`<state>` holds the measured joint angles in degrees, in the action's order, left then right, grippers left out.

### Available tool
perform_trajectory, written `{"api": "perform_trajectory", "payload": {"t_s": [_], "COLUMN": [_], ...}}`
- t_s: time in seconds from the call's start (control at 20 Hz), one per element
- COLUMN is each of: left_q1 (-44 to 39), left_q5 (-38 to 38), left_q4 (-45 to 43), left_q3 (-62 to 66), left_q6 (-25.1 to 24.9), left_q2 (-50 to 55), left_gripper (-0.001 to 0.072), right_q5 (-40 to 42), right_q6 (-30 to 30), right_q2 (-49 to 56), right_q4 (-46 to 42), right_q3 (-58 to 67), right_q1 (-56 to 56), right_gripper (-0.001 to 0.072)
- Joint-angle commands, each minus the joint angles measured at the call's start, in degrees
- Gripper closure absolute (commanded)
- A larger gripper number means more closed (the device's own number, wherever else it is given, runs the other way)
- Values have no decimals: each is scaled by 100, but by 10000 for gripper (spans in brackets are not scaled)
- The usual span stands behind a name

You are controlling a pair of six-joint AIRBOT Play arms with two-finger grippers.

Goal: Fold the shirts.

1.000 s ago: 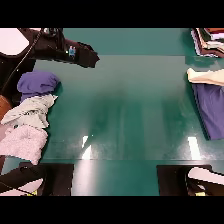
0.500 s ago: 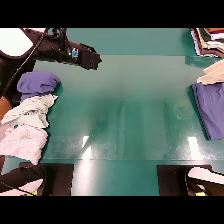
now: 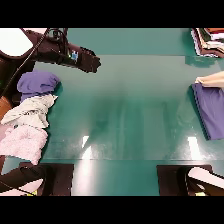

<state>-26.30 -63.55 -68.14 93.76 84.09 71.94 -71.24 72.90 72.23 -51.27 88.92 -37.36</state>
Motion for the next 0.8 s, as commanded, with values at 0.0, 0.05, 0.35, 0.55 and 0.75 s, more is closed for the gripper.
{"api": "perform_trajectory", "payload": {"t_s": [0.0, 0.05, 0.35, 0.55, 0.75], "left_q1": [-2, -2, -2, -2, -2], "left_q5": [-42, -42, -48, -42, 2], "left_q4": [-4, -4, -7, -4, -4], "left_q3": [-2, -2, -2, -2, -2], "left_q6": [-9, -11, -13, -11, -7], "left_q2": [4, 4, 4, 4, 2], "left_gripper": [680, 681, 680, 680, 680], "right_q5": [-186, -238, -337, -452, -463], "right_q6": [55, 55, 57, 101, 122], "right_q2": [-581, -739, -1440, -1519, -1523], "right_q4": [-623, -765, -2262, -2280, -931], "right_q3": [-1010, -1331, -2813, -2949, -2951], "right_q1": [-372, -540, -1425, -1856, -1172], "right_gripper": [696, 696, 164, 119, 120]}}
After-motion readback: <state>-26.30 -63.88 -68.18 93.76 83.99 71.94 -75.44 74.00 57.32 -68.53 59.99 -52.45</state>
